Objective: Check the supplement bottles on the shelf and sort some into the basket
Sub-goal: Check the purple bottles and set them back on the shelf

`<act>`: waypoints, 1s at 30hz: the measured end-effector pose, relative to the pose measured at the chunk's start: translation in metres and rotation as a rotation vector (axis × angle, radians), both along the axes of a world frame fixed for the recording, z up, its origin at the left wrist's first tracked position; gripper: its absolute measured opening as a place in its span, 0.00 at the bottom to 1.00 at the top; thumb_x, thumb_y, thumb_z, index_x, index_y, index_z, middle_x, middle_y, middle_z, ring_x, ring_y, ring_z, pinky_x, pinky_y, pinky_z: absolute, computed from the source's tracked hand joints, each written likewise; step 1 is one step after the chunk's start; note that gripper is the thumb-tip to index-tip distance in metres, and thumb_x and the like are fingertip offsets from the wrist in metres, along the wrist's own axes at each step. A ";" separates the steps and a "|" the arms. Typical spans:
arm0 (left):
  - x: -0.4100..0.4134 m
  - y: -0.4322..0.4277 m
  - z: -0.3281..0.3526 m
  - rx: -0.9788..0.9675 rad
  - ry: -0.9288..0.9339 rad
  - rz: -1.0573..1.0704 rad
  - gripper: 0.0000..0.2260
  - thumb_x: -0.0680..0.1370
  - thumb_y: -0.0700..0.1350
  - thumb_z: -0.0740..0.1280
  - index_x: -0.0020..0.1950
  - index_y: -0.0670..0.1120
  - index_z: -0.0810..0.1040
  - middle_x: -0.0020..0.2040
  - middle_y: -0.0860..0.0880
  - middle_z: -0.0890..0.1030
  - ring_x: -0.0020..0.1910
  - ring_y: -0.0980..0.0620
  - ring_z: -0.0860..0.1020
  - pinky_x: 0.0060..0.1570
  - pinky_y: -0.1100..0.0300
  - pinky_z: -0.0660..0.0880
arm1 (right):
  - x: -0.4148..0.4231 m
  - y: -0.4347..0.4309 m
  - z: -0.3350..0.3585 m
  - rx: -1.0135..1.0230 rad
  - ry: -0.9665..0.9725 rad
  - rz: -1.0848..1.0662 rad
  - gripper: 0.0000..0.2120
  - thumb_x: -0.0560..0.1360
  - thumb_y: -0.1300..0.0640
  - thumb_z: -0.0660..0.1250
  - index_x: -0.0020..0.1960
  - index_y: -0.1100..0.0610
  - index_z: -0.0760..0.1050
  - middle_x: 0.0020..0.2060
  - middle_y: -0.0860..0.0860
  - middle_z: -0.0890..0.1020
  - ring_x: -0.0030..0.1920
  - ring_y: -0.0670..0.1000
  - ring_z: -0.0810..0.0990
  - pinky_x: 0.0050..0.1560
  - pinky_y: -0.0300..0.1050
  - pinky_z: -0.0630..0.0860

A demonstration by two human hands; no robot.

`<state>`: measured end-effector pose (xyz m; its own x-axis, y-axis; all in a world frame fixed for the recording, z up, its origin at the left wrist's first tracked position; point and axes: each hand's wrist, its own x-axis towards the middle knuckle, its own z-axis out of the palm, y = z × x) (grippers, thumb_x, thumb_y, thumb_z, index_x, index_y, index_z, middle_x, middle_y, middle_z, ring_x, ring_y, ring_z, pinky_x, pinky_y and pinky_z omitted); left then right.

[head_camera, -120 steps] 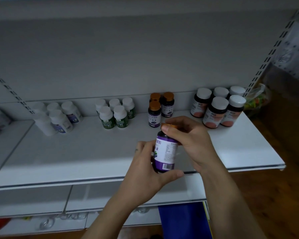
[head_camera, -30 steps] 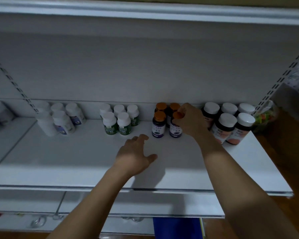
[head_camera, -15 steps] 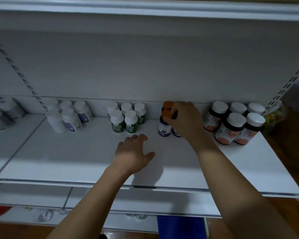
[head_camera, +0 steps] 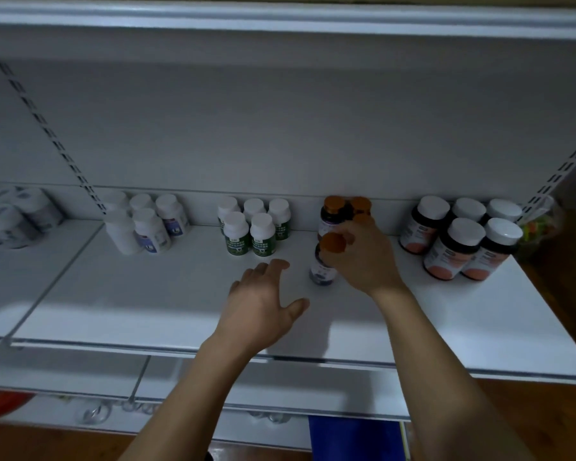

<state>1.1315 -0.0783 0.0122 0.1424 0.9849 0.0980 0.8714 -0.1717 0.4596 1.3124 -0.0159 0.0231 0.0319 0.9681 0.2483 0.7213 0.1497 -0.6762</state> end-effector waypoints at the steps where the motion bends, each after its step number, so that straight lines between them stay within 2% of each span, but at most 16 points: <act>1: 0.002 -0.001 0.002 -0.016 -0.020 -0.021 0.32 0.74 0.59 0.70 0.74 0.49 0.64 0.66 0.47 0.73 0.64 0.46 0.71 0.62 0.52 0.70 | 0.003 -0.011 0.007 -0.066 0.130 0.007 0.06 0.70 0.59 0.72 0.40 0.61 0.78 0.35 0.54 0.78 0.35 0.49 0.75 0.34 0.39 0.66; 3: 0.007 -0.004 0.008 -0.035 -0.089 -0.069 0.36 0.73 0.59 0.71 0.76 0.50 0.60 0.68 0.47 0.71 0.66 0.47 0.70 0.64 0.50 0.70 | 0.010 -0.032 0.020 -0.181 0.451 0.038 0.04 0.70 0.59 0.74 0.45 0.53 0.82 0.38 0.47 0.82 0.41 0.44 0.81 0.42 0.37 0.76; 5: 0.013 -0.009 0.013 -0.039 -0.184 -0.139 0.35 0.72 0.58 0.72 0.75 0.52 0.61 0.67 0.49 0.72 0.64 0.49 0.72 0.62 0.50 0.72 | 0.017 -0.050 0.031 -0.237 0.783 0.075 0.09 0.71 0.64 0.73 0.47 0.52 0.82 0.40 0.49 0.84 0.43 0.46 0.84 0.42 0.42 0.80; 8: 0.023 -0.022 0.021 -0.079 -0.375 -0.256 0.26 0.73 0.55 0.72 0.68 0.60 0.66 0.57 0.58 0.77 0.52 0.58 0.77 0.54 0.56 0.77 | 0.033 -0.069 0.042 -0.215 0.996 0.123 0.13 0.73 0.71 0.67 0.50 0.55 0.80 0.40 0.50 0.82 0.42 0.47 0.83 0.39 0.44 0.81; 11: 0.033 -0.036 0.028 -0.107 -0.525 -0.303 0.25 0.73 0.51 0.74 0.64 0.62 0.67 0.53 0.60 0.78 0.46 0.57 0.78 0.48 0.61 0.77 | 0.047 -0.080 0.043 -0.153 1.069 0.159 0.12 0.70 0.70 0.68 0.49 0.57 0.80 0.42 0.49 0.85 0.43 0.48 0.83 0.39 0.45 0.81; 14: 0.042 -0.045 0.028 -0.118 -0.610 -0.333 0.26 0.71 0.52 0.75 0.64 0.60 0.68 0.55 0.60 0.78 0.45 0.54 0.79 0.46 0.56 0.78 | 0.055 -0.087 0.042 -0.124 1.114 0.179 0.13 0.66 0.65 0.66 0.43 0.53 0.85 0.44 0.51 0.86 0.44 0.49 0.83 0.39 0.45 0.81; 16: 0.045 -0.049 0.029 -0.123 -0.643 -0.335 0.28 0.70 0.52 0.76 0.64 0.62 0.66 0.56 0.61 0.77 0.45 0.52 0.79 0.44 0.52 0.79 | 0.058 -0.089 0.041 -0.115 1.127 0.204 0.14 0.66 0.65 0.66 0.43 0.51 0.85 0.44 0.51 0.86 0.44 0.50 0.83 0.40 0.45 0.80; 21: 0.049 -0.057 0.034 -0.114 -0.603 -0.387 0.43 0.65 0.51 0.80 0.69 0.67 0.56 0.61 0.64 0.71 0.47 0.52 0.80 0.44 0.53 0.79 | 0.058 -0.093 0.039 -0.167 1.073 0.331 0.14 0.68 0.65 0.65 0.48 0.54 0.85 0.48 0.54 0.85 0.49 0.52 0.83 0.44 0.44 0.80; 25: 0.051 -0.064 0.033 -0.046 -0.589 -0.367 0.45 0.62 0.51 0.82 0.69 0.66 0.57 0.60 0.65 0.68 0.48 0.52 0.78 0.46 0.54 0.79 | 0.057 -0.095 0.041 -0.217 1.060 0.374 0.14 0.70 0.63 0.64 0.51 0.55 0.84 0.52 0.57 0.85 0.52 0.55 0.82 0.46 0.46 0.80; 30: 0.052 -0.065 0.033 0.116 -0.516 -0.290 0.44 0.63 0.51 0.81 0.66 0.71 0.56 0.59 0.62 0.67 0.45 0.56 0.74 0.42 0.67 0.74 | 0.051 -0.093 0.046 -0.251 1.053 0.368 0.13 0.71 0.61 0.66 0.52 0.53 0.83 0.51 0.55 0.85 0.50 0.54 0.83 0.44 0.46 0.80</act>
